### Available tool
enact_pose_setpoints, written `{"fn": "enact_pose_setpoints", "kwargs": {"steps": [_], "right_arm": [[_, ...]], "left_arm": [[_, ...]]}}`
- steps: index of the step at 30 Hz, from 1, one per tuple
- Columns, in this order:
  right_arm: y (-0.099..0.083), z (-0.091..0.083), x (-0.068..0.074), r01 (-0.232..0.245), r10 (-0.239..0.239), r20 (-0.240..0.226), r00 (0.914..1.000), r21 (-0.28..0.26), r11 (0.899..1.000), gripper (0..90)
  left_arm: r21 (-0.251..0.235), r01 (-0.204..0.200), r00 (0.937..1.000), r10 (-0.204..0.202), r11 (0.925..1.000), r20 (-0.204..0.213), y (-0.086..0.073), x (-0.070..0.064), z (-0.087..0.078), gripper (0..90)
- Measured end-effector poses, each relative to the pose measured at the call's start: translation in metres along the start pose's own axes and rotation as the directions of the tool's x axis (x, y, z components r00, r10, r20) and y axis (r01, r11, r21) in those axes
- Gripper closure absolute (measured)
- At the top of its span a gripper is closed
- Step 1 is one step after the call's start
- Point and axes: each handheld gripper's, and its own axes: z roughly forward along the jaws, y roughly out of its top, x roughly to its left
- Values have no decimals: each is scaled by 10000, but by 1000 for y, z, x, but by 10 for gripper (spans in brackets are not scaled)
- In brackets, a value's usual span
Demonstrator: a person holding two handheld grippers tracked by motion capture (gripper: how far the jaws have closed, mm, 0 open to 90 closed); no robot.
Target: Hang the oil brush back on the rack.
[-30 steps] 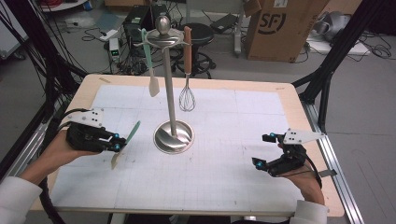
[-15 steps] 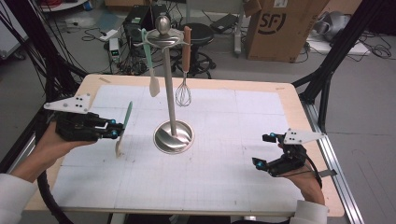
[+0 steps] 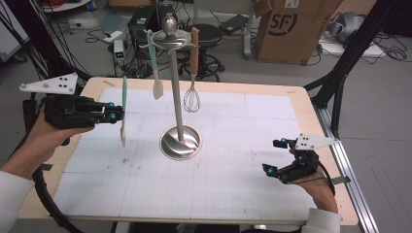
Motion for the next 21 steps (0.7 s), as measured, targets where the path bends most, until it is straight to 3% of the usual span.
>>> {"fn": "enact_pose_setpoints", "kwargs": {"steps": [12,21], "right_arm": [[-2,-1,-2,-73,73,18,10000,-29,10000,3],[-5,-3,-4,-183,183,72,9998,-19,9998,2]], "left_arm": [[-211,-51,10000,50,9998,-75,33,20,0,806],[-103,-152,9998,153,9998,139,46,30,13,806]]}}
